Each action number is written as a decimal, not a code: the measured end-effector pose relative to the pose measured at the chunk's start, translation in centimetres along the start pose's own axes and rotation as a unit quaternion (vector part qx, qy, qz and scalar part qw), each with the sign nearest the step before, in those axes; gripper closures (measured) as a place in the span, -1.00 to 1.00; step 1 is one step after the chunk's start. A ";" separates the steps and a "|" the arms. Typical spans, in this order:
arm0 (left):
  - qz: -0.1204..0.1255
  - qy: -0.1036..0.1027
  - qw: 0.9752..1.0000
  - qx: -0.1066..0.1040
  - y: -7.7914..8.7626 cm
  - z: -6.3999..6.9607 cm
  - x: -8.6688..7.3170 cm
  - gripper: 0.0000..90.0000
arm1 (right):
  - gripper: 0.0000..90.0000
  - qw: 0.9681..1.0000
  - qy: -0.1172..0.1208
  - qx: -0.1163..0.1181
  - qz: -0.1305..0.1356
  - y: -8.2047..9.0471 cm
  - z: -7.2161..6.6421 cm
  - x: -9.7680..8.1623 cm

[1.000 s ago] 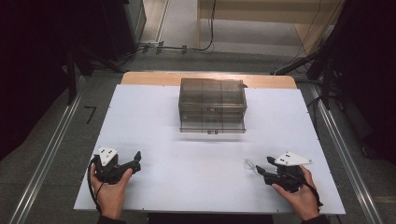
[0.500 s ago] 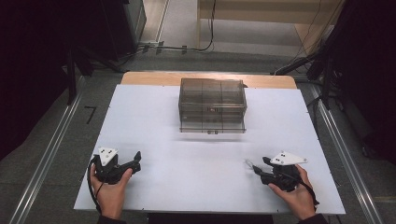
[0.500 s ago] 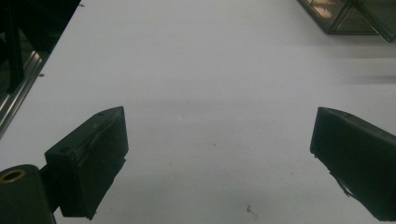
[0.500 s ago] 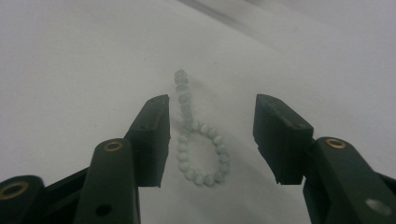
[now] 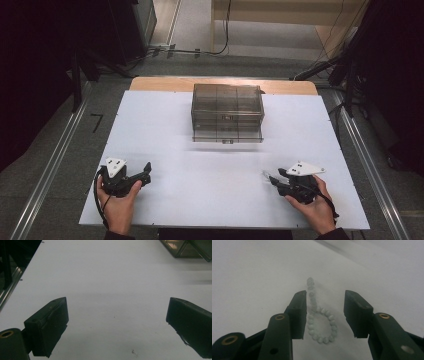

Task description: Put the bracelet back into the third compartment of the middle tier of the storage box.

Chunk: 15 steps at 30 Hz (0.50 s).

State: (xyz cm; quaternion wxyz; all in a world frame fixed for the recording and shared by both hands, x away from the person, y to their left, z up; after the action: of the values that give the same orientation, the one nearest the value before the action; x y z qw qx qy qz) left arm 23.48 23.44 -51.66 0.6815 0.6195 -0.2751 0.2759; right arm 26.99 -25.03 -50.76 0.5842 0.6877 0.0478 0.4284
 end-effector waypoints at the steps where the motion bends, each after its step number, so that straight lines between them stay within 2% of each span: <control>1: 0.000 0.000 1.000 0.000 0.0 0.0 0.0 -0.91 | 0.17 1.000 -0.001 -0.001 -0.002 -0.1 0.0 0.0; 15: 0.000 0.001 1.000 0.000 0.0 0.0 0.0 -0.91 | 0.41 1.000 0.015 0.001 -0.008 -0.5 -0.4 0.3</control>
State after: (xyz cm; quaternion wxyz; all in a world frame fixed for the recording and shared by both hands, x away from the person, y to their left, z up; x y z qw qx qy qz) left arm 23.48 23.47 -51.67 0.6820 0.6192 -0.2745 0.2758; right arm 27.18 -24.39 -51.06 0.5862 0.6810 0.0624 0.4344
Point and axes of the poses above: each handheld gripper's, and its own axes: y roughly backward along the jaws, x roughly out of its top, z roughly to its right, the point moved 2 cm from there along -y, roughly forward along the jaws, and after that the axes turned 13 degrees about -z, right-handed, at the moved point
